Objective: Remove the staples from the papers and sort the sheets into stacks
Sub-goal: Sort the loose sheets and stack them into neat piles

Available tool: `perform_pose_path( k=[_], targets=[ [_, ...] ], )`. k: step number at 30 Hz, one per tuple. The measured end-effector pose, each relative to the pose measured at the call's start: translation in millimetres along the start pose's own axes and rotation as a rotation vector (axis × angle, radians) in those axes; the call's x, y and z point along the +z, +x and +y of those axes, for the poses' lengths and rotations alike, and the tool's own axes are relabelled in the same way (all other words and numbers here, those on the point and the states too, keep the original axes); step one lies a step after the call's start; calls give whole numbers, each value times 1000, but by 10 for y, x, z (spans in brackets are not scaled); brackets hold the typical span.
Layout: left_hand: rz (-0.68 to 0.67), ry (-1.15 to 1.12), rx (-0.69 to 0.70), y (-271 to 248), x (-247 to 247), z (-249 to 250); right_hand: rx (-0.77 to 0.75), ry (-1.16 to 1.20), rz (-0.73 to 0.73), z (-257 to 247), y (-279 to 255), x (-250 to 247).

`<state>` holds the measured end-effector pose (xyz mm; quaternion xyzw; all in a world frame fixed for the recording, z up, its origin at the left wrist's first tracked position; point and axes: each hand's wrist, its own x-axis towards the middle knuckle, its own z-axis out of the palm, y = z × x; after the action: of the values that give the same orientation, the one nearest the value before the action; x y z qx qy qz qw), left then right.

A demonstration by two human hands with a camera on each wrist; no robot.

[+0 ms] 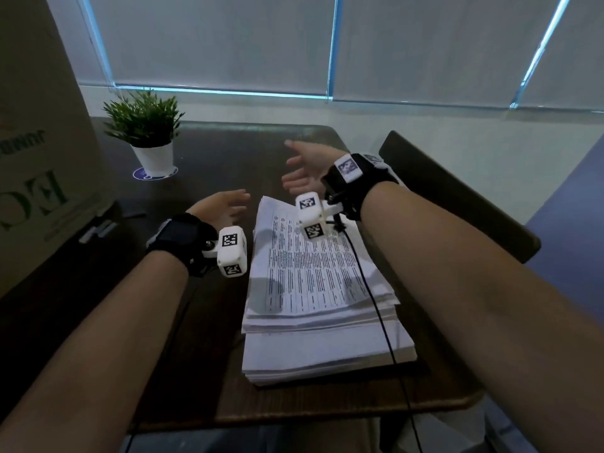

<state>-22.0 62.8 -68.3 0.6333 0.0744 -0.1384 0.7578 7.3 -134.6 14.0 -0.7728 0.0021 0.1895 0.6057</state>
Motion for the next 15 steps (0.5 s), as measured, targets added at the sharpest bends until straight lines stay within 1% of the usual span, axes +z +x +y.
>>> perform_pose_path(
  k=[1, 2, 5, 6, 8, 10, 12, 15],
  targets=[
    [-25, -26, -9, 44, -4, -26, -5, 35, 26, 21, 106, 38],
    [-59, -62, -4, 80, 8, -63, -22, 15, 47, 71, 208, 86],
    [-72, -94, 30, 182, 35, -201, -85, -162, 99, 322, 487, 222],
    [-111, -86, 46, 231, 13, -253, -91, -181, 108, 414, 573, 244],
    [-248, -21, 68, 268, -23, -345, -77, -132, 81, 578, 712, 253],
    [-306, -20, 90, 269, -12, -408, -34, -116, 41, 696, 817, 251],
    [-307, -62, 110, 279, 7, -472, -28, -194, 20, 804, 890, 257],
    [-309, -7, 130, 283, 8, -530, -68, -284, -22, 891, 850, 285]
  ],
)
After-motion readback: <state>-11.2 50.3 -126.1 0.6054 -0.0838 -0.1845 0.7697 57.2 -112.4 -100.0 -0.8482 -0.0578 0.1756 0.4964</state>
